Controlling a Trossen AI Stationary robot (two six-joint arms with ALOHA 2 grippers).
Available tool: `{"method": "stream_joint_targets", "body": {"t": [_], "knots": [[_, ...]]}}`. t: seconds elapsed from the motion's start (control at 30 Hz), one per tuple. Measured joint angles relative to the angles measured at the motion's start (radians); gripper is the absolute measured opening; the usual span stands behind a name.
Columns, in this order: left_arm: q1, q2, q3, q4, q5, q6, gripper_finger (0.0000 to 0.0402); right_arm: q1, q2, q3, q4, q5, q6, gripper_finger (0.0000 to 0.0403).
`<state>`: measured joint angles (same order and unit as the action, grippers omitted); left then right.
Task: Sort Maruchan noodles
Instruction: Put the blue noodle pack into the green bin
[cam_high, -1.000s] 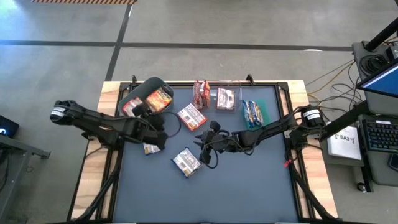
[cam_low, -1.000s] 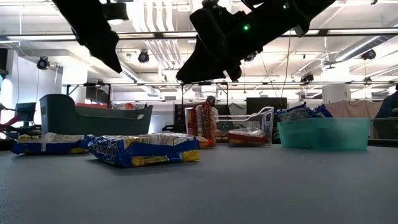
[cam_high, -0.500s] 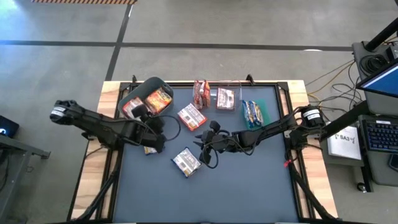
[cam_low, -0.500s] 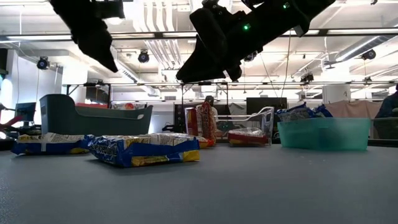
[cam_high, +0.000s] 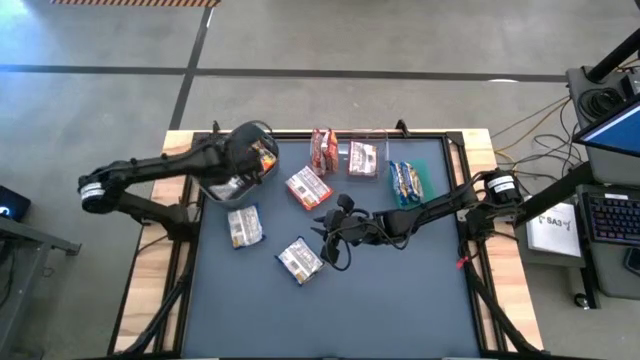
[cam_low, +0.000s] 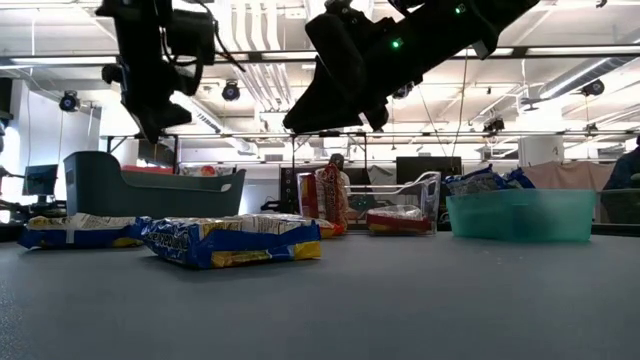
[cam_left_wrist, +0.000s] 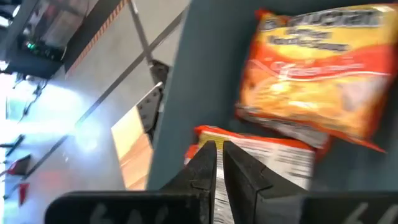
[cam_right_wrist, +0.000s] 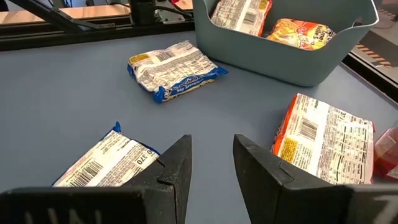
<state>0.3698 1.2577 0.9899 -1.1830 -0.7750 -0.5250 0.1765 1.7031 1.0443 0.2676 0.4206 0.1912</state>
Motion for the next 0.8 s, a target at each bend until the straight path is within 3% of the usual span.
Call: {"method": "stream_joint_targets", "body": {"t": [0.17,0.33,0.6,0.8], "knots": [[0.125,0.003,-0.023,0.069,0.003,0.073,0.0002,0.000,0.000,0.000,0.000,0.000,-0.009,0.0107],[0.191,0.003,-0.108,0.165,0.085,0.132,0.0001,0.000,0.000,0.000,0.000,0.000,-0.009,0.0107],[0.205,0.003,-0.239,0.220,0.087,0.082,0.0000,0.000,0.000,0.000,0.000,0.000,-0.009,0.0107],[0.205,0.007,-0.244,0.268,0.096,0.087,0.0000,0.000,0.000,0.000,0.003,0.000,-0.008,0.0107]]}}
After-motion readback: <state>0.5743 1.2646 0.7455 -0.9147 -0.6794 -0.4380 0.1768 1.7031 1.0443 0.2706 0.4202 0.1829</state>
